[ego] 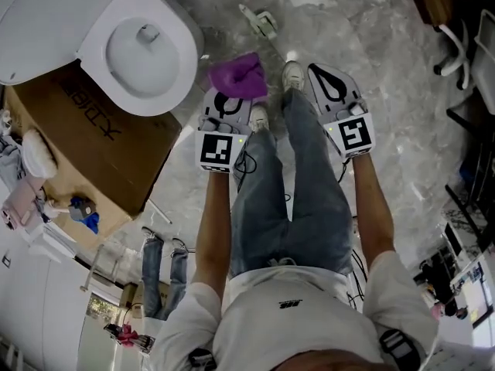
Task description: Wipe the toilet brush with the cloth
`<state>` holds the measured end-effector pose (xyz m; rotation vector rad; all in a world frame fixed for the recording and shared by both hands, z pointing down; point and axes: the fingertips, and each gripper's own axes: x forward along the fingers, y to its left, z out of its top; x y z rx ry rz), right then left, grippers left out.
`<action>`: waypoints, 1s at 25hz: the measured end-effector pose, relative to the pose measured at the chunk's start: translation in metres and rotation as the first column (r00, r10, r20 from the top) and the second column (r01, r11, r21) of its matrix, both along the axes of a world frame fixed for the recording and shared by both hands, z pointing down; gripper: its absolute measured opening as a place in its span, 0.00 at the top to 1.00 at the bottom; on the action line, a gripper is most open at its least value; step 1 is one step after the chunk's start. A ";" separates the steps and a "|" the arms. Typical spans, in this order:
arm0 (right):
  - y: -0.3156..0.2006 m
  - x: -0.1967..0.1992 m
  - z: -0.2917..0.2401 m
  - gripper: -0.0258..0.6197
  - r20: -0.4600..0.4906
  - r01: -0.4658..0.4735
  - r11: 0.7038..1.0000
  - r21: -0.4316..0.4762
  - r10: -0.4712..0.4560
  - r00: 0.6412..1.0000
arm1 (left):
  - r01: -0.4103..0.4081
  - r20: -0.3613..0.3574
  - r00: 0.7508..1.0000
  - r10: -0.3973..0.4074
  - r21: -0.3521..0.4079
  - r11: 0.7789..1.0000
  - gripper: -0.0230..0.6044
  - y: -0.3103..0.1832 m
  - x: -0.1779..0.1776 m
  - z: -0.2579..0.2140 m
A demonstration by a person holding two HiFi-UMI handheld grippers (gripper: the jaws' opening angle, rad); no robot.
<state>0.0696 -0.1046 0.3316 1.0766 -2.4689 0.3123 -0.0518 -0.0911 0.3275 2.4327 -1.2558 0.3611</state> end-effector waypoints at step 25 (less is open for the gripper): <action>-0.056 0.030 0.262 0.96 -0.052 0.092 0.995 0.026 -0.090 0.995 | -0.015 0.012 1.000 0.015 0.002 1.000 0.85 -0.045 0.011 0.251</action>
